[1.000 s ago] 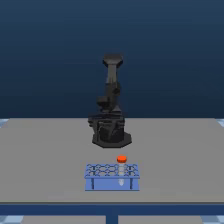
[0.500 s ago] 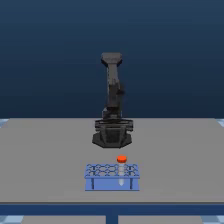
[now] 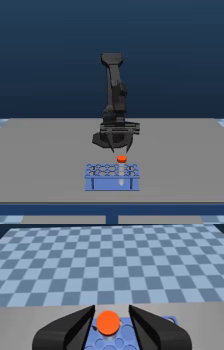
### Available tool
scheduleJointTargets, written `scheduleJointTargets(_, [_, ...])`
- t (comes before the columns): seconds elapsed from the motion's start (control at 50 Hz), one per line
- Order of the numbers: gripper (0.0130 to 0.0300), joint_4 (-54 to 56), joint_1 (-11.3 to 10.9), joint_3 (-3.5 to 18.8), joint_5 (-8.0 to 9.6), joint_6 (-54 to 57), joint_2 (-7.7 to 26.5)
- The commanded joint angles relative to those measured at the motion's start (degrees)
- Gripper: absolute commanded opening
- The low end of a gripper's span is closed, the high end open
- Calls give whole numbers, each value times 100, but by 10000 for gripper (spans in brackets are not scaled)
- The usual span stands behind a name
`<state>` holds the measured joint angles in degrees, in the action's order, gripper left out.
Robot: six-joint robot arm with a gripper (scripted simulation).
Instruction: Pick up the centrifuge tube on the rack
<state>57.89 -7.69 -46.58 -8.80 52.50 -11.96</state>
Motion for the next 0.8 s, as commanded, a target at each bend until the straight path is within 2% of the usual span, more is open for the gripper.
scheduleJointTargets(0.02, [300, 110, -45, 71, 34, 191, 62])
scheduleJointTargets(0.4, [300, 102, -79, 157, 41, 208, 168])
scheduleJointTargets(0.8, [300, -514, -59, 55, -27, -431, 169])
